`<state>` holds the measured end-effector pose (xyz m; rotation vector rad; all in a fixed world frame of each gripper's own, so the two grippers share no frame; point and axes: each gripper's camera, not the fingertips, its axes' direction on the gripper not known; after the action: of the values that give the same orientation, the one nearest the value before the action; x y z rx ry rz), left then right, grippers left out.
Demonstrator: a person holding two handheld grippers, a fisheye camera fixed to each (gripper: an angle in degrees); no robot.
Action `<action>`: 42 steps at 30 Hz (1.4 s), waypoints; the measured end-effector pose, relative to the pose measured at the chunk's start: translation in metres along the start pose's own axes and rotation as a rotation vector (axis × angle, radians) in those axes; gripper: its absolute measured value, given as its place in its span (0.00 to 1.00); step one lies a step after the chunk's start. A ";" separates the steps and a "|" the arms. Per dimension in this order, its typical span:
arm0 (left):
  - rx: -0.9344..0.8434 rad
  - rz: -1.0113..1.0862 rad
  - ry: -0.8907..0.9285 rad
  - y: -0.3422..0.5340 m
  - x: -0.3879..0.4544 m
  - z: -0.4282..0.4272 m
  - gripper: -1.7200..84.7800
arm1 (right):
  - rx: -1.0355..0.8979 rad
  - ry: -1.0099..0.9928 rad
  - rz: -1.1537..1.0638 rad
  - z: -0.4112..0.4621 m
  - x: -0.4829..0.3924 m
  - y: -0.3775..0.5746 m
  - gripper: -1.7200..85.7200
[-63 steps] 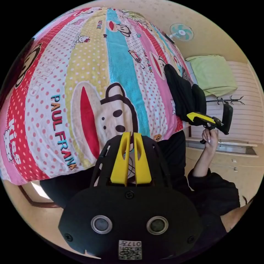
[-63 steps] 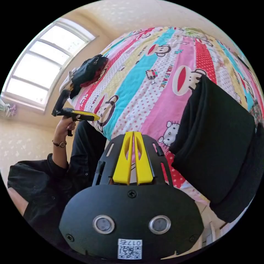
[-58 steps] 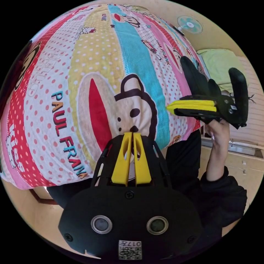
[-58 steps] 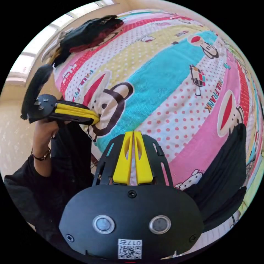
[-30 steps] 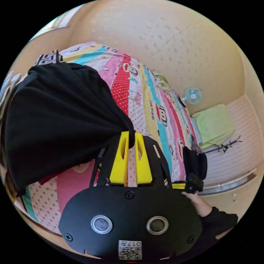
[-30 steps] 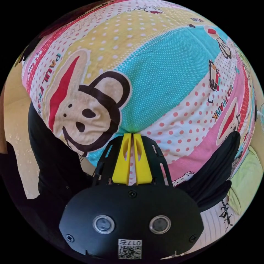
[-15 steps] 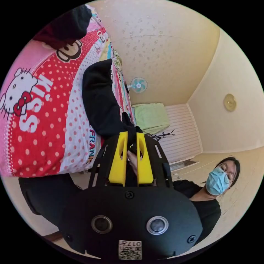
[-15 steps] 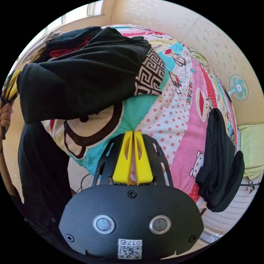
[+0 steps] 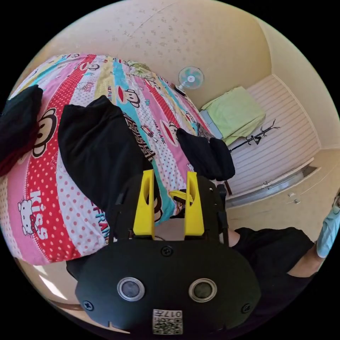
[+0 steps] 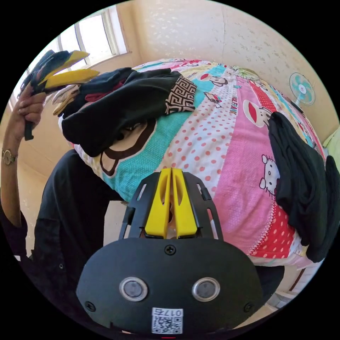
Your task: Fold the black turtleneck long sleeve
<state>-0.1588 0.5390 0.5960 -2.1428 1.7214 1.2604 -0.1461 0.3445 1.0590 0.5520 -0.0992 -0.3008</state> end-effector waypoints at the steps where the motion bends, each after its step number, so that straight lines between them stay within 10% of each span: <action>1: -0.097 -0.047 -0.103 -0.010 -0.016 0.051 0.15 | 0.051 -0.041 0.022 0.002 0.012 0.015 0.03; 3: -0.239 -0.100 -0.222 -0.007 -0.041 0.120 0.11 | 0.107 -0.084 0.012 0.005 0.027 0.035 0.03; 9: 0.000 -0.108 0.014 0.079 -0.053 0.110 0.02 | 0.141 -0.111 -0.027 0.018 0.059 0.068 0.02; 13: 0.159 -0.199 -0.172 0.146 -0.047 0.079 0.03 | 0.161 -0.162 -0.016 0.032 0.088 0.084 0.02; 26: -0.060 0.047 -0.569 0.131 0.073 0.287 0.18 | 0.206 -0.312 -0.001 0.068 0.171 0.125 0.02; 30: -0.218 0.035 -0.749 0.140 0.067 0.369 0.07 | 0.216 -0.340 0.003 0.076 0.196 0.138 0.02; 42: 0.565 0.217 -0.291 0.222 0.237 0.118 0.03 | 0.340 -0.620 -0.029 0.073 0.274 0.179 0.06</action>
<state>-0.4083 0.3484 0.4505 -1.4202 1.9190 0.9148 0.1474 0.3682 1.2188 0.7818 -0.7530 -0.4811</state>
